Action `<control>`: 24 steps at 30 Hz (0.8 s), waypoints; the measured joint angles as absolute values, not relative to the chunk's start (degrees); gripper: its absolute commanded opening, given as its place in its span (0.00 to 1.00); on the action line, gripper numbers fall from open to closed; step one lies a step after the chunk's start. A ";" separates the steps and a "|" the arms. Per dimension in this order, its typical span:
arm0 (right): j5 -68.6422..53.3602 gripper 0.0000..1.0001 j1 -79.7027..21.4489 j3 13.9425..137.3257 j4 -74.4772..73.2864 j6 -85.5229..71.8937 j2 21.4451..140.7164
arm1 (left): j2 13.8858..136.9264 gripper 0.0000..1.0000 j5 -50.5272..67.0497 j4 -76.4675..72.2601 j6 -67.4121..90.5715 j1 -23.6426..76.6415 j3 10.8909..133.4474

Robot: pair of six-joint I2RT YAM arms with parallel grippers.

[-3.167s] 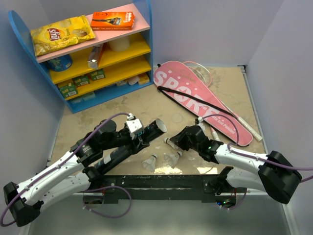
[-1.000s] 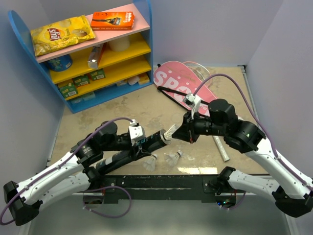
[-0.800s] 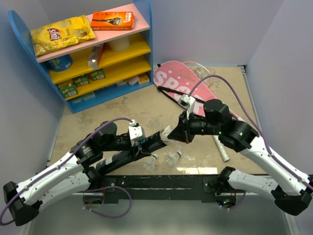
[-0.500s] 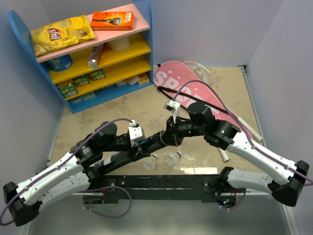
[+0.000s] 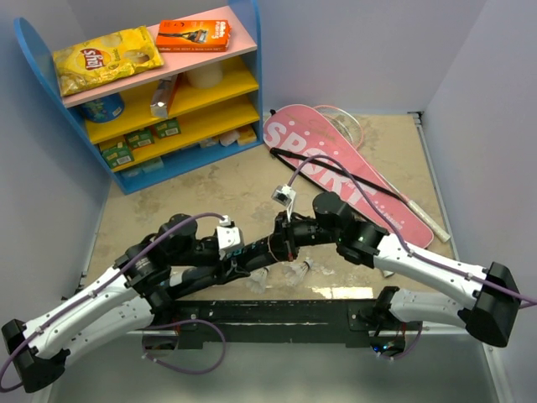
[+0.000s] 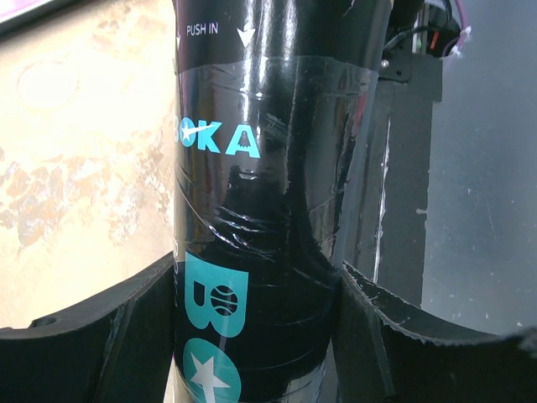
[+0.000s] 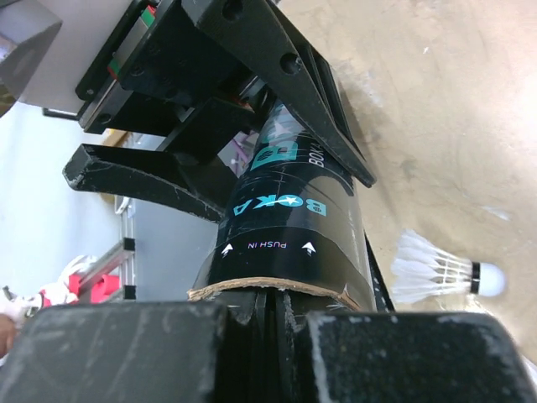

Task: Pack up the badminton gear

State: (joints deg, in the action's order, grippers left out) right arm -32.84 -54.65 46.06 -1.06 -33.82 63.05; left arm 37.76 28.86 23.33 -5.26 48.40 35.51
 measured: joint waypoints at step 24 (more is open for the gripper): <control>-19.46 0.63 -56.01 53.76 -21.43 -29.95 50.43 | 37.71 0.00 31.77 17.54 -4.29 48.93 34.96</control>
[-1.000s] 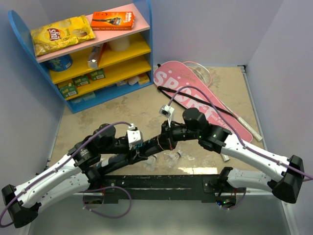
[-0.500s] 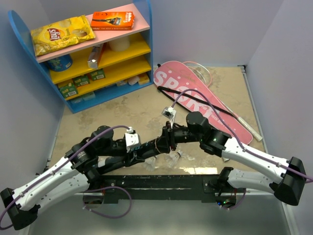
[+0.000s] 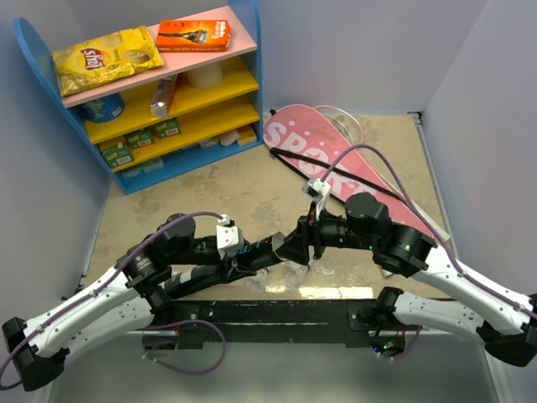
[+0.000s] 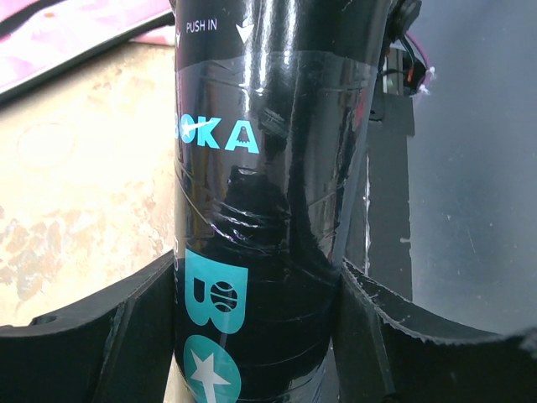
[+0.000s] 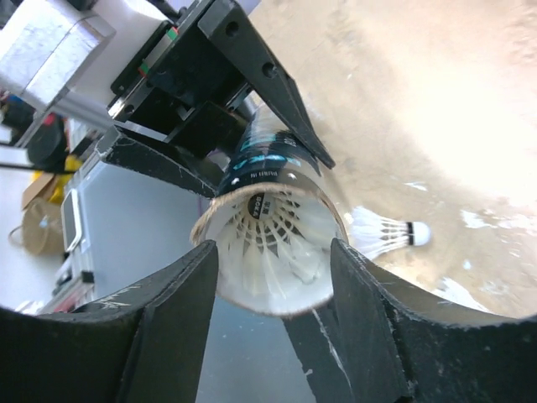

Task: Pack up the badminton gear

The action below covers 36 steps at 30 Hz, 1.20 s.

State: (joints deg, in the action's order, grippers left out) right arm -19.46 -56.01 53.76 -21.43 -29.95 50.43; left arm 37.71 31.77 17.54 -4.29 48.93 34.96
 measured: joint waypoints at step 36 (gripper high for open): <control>11.90 0.66 -65.73 52.31 -40.03 -25.85 73.21 | 40.29 0.00 -11.29 17.56 1.89 43.77 36.56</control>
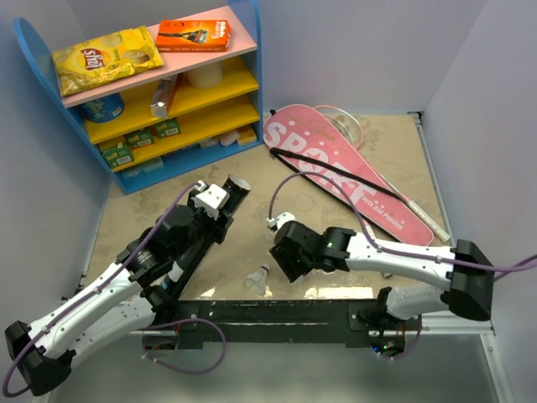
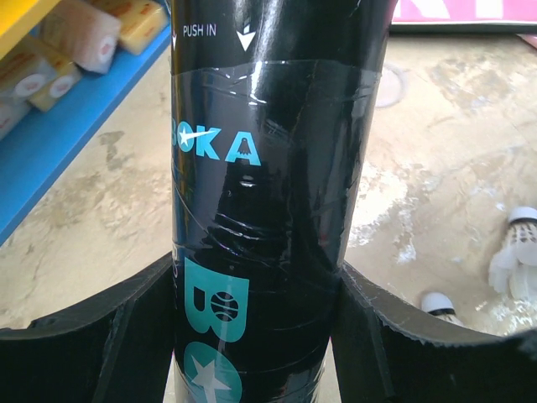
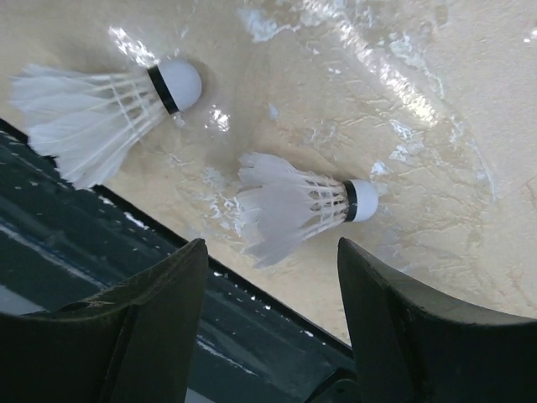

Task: Pack up the badminton gear

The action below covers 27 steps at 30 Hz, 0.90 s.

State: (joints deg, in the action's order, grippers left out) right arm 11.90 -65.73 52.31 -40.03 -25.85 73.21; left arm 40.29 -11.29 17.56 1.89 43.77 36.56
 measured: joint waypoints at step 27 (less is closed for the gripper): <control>30.65 0.31 -74.48 56.55 -43.33 -32.62 91.50 | 39.70 0.00 -12.40 17.67 3.03 42.87 36.86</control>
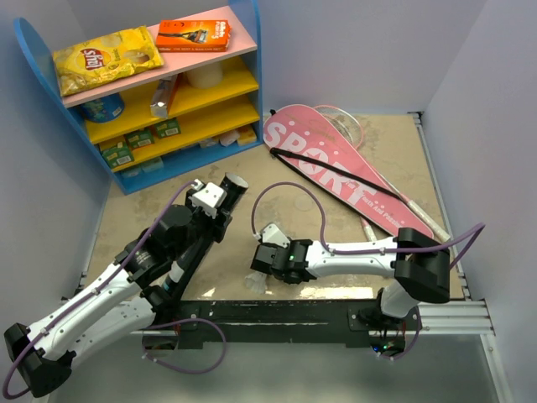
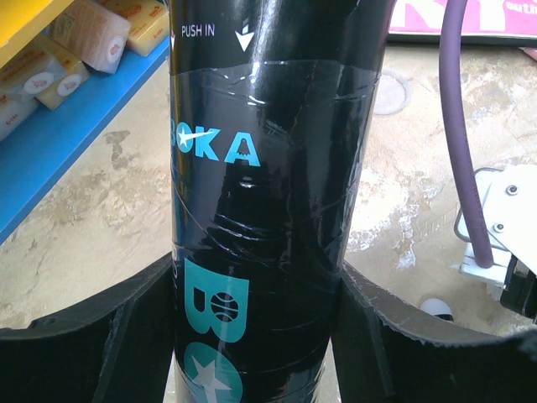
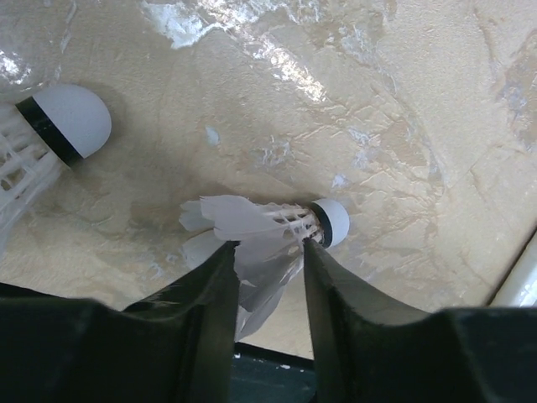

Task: Pack up the badminton gear

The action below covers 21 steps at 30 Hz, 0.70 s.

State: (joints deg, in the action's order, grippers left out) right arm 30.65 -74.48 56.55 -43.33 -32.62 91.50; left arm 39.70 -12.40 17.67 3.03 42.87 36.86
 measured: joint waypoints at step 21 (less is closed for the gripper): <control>41.25 0.00 -76.18 63.96 -54.76 -39.59 89.82 | 40.01 0.00 -11.46 17.56 2.96 42.85 36.88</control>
State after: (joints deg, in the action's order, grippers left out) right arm 41.25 -76.18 63.96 -54.76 -39.59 89.82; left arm 40.01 -11.46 17.56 2.96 42.85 36.88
